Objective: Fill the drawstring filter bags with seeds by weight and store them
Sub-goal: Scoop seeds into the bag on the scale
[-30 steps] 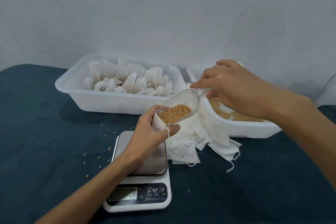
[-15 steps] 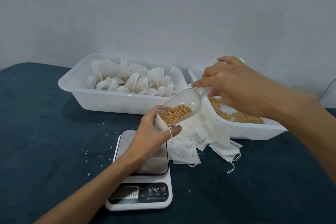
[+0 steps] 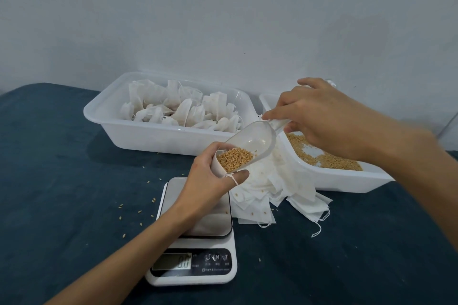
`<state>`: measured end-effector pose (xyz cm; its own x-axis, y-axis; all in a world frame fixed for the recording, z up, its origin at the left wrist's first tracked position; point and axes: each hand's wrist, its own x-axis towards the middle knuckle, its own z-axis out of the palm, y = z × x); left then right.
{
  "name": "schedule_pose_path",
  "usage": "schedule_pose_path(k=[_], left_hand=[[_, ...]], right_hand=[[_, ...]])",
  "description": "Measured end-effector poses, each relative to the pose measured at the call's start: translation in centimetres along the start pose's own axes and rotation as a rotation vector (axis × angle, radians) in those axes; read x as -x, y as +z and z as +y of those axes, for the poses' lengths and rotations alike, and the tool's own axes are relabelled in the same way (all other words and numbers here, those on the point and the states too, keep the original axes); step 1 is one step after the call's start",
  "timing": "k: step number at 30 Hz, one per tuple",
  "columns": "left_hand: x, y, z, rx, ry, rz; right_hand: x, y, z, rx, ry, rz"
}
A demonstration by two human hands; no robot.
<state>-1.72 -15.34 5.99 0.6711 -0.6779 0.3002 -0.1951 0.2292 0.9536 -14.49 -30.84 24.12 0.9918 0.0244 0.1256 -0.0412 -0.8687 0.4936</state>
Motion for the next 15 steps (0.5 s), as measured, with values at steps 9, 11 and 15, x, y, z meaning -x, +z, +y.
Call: schedule_pose_path(k=[9,11,15], left_hand=[[0.02,-0.04,0.01,-0.047,0.024,0.015],[-0.04,-0.08,-0.11,-0.065,0.025,0.019],[-0.06,-0.07,-0.04,-0.083,0.013,0.036]], right_hand=[[-0.07,0.21,0.08,0.033,-0.002,0.002],[-0.06,0.18,0.02,0.033,0.003,-0.003],[-0.08,0.11,-0.08,0.039,0.011,-0.014]])
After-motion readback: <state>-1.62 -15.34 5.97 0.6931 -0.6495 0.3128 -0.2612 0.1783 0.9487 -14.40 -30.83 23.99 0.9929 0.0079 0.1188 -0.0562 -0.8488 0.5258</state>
